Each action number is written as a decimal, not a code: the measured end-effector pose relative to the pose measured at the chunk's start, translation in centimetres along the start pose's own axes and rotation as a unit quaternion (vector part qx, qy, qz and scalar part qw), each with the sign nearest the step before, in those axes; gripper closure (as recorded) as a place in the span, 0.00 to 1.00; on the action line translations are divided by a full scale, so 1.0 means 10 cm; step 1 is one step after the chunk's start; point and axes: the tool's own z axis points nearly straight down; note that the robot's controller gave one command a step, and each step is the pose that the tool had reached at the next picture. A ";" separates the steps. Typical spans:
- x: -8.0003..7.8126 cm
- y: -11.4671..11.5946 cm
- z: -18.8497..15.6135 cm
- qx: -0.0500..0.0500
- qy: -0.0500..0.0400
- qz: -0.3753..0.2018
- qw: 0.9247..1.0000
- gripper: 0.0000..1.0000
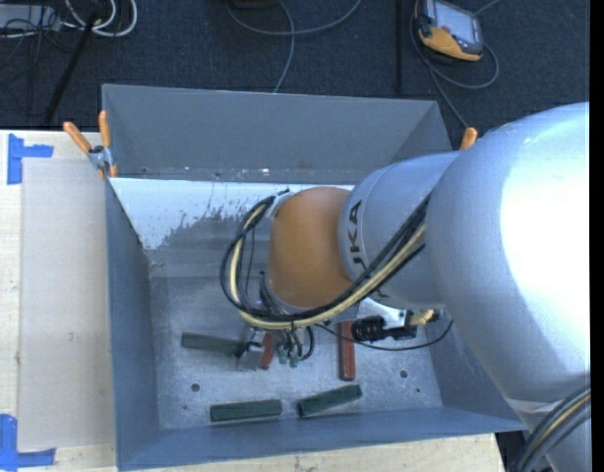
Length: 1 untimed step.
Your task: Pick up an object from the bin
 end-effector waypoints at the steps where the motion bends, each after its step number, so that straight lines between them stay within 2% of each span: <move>1: 0.11 -0.21 -1.32 -0.002 -0.003 0.014 1.000 1.00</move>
Offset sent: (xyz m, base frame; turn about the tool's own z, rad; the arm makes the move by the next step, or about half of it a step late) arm -0.0171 -0.0178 0.1283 0.0293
